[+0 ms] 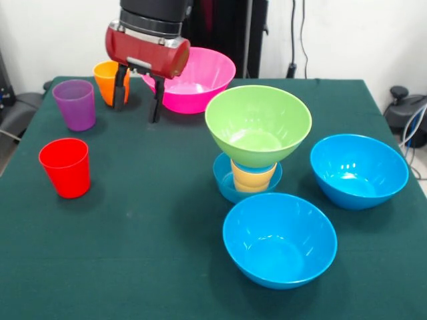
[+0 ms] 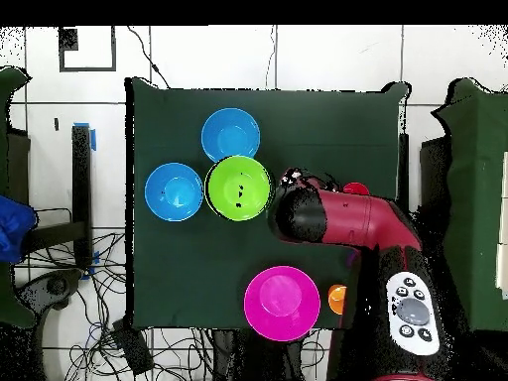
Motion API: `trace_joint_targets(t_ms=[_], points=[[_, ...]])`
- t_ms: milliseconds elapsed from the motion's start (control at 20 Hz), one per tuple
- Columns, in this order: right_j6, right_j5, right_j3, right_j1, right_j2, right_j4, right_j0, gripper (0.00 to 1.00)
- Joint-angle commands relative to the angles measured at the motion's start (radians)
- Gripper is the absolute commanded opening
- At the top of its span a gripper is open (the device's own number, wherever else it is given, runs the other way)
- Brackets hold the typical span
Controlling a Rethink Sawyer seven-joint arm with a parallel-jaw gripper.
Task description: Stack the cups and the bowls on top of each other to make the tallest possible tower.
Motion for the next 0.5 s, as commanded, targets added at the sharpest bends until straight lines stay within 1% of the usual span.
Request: trace_joint_targets(t_ms=[50,200,500], points=[[-0.161,0.018,-0.006,0.008,0.118,-0.133,0.009,1.0],[-0.176,0.026,-0.034,0.024,0.149,-0.152,-0.011,1.0],[-0.161,-0.003,-0.054,0.051,0.175,-0.192,-0.025,1.0]])
